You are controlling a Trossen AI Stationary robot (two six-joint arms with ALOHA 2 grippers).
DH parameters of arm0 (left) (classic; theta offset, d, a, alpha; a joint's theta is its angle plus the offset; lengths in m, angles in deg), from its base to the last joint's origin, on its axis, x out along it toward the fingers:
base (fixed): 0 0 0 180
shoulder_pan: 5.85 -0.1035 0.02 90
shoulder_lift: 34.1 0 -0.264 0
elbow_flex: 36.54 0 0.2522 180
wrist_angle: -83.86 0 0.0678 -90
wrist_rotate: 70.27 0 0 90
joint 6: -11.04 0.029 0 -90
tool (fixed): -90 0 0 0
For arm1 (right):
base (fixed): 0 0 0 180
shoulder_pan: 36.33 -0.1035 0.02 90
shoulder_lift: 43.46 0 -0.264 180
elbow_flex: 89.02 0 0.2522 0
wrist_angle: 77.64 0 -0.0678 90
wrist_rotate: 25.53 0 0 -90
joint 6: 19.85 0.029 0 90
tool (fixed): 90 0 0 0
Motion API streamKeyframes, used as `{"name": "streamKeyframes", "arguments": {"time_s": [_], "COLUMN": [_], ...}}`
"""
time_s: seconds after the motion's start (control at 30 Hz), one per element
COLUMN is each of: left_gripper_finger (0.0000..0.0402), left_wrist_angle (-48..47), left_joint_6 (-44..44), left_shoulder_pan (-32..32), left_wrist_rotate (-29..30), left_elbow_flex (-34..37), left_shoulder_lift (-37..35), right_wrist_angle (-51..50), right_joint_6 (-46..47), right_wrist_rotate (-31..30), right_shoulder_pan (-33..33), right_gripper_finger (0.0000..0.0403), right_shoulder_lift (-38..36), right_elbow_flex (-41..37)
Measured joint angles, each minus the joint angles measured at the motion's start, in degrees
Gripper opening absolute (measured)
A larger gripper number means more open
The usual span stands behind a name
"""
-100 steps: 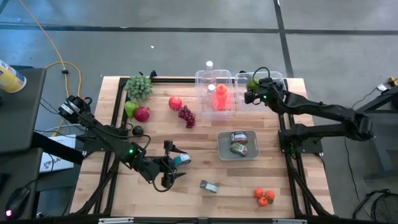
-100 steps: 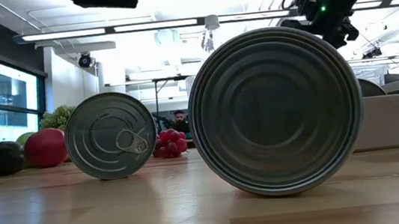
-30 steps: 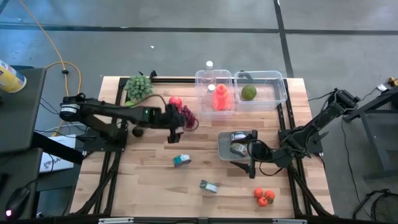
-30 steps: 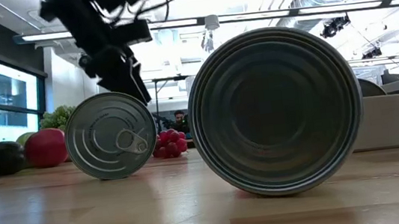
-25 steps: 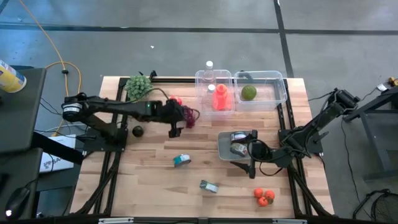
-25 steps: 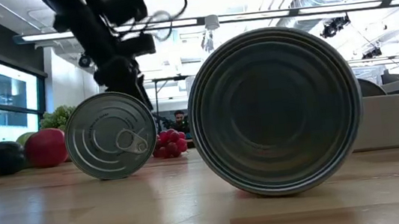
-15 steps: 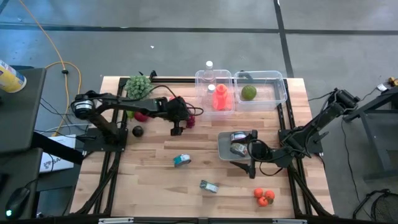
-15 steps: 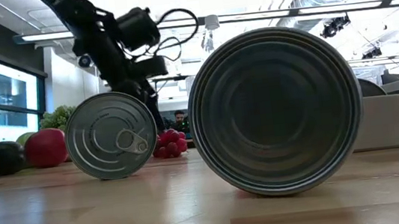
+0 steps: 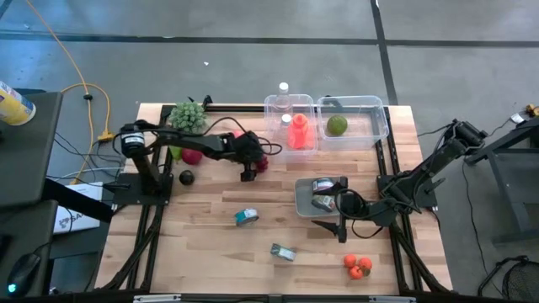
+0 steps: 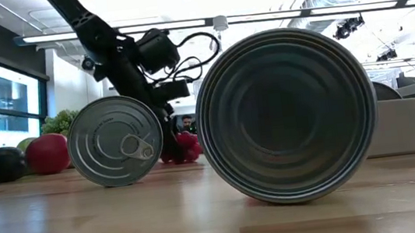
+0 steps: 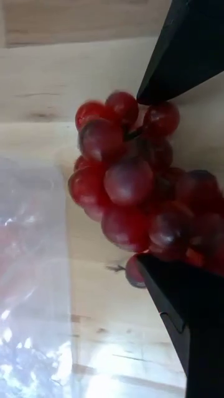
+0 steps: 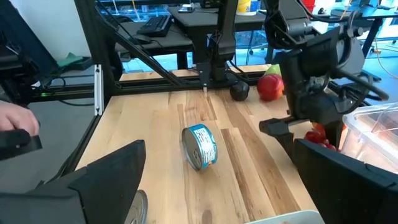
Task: Pick & Place Food Item
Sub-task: Put the grapes into the right transparent bin
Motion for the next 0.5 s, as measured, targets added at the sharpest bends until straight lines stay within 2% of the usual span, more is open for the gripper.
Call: {"name": "streamKeyframes", "arguments": {"time_s": [0.1,0.23,0.5], "left_gripper_finger": [0.0398,0.0384,0.0309], "left_wrist_angle": [-0.16,-0.35,-0.90], "left_joint_6": [2.45,1.08,-0.72], "left_shoulder_pan": [0.00,0.00,1.46], "left_wrist_rotate": [-0.07,-0.01,0.62], "left_elbow_flex": [0.00,0.04,0.20], "left_shoulder_lift": [1.16,1.18,0.95], "right_wrist_angle": [-0.02,-0.02,-0.02], "right_joint_6": [0.00,-0.02,-1.31], "right_wrist_rotate": [0.00,-0.01,-0.01], "right_shoulder_pan": [0.02,0.02,0.02], "right_gripper_finger": [0.0391,0.0391,0.0391], "right_shoulder_lift": [0.00,0.00,0.00], "right_elbow_flex": [0.00,0.00,0.00]}}
